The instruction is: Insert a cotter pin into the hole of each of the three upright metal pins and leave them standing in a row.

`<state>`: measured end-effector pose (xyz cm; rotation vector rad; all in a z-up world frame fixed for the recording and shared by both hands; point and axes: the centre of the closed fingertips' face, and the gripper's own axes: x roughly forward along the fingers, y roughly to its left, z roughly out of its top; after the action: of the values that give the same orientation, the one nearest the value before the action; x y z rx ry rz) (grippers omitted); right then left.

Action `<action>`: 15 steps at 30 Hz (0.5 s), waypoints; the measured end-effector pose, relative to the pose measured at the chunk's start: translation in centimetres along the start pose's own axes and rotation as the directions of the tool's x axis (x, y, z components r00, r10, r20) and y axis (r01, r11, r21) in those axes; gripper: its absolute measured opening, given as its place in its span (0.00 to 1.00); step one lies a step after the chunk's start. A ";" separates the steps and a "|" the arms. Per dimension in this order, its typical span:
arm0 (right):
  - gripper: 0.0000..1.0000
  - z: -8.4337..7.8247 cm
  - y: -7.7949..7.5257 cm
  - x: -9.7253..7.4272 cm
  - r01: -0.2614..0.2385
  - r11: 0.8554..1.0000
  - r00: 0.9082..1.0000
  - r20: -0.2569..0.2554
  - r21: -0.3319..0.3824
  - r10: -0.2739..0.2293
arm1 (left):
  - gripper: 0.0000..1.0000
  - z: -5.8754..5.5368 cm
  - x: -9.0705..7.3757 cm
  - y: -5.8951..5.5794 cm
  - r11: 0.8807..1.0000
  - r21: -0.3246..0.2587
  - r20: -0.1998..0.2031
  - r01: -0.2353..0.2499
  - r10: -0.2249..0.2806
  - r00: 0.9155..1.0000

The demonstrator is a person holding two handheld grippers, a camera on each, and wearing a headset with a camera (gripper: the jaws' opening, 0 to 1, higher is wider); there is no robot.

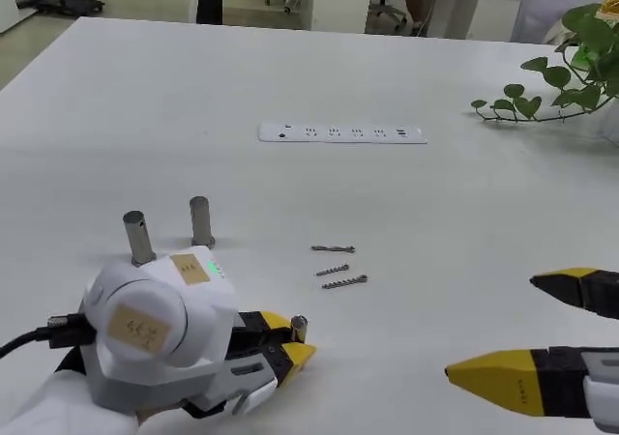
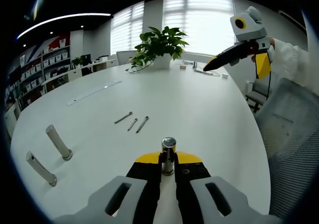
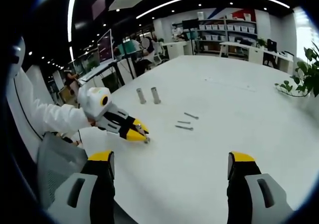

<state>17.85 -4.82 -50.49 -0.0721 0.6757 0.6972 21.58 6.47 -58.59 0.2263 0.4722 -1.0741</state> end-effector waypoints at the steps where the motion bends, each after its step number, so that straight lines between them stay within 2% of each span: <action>1: 0.93 0.0 0.0 0.0 0.000 1.000 1.000 0.000 0.000 0.000 | 0.06 0.0 0.0 -0.1 1.000 0.004 0.002 0.003 -0.003 1.000; 4: 0.93 0.0 0.1 0.0 -0.002 1.000 1.000 0.001 -0.001 0.002 | 0.08 0.4 -0.2 -0.2 1.000 -0.001 0.018 0.011 -0.011 1.000; 8: 0.93 0.2 0.1 -0.1 0.001 1.000 1.000 0.007 -0.002 -0.001 | 0.16 0.9 -0.6 -0.1 1.000 -0.009 0.036 0.012 -0.012 0.999; 11: 0.92 0.2 0.1 -0.2 0.003 1.000 1.000 0.007 -0.004 -0.003 | 0.22 0.9 -1.1 0.2 1.000 0.005 0.028 -0.006 0.006 1.000; 15: 0.92 0.3 0.0 -0.4 0.008 1.000 1.000 0.012 -0.005 -0.008 | 0.26 1.1 -1.9 0.3 1.000 -0.011 0.039 0.005 -0.005 0.999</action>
<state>17.74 -4.96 -49.98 -0.0757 0.6621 0.6917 21.36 7.68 -56.71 0.1943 0.4437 -1.0788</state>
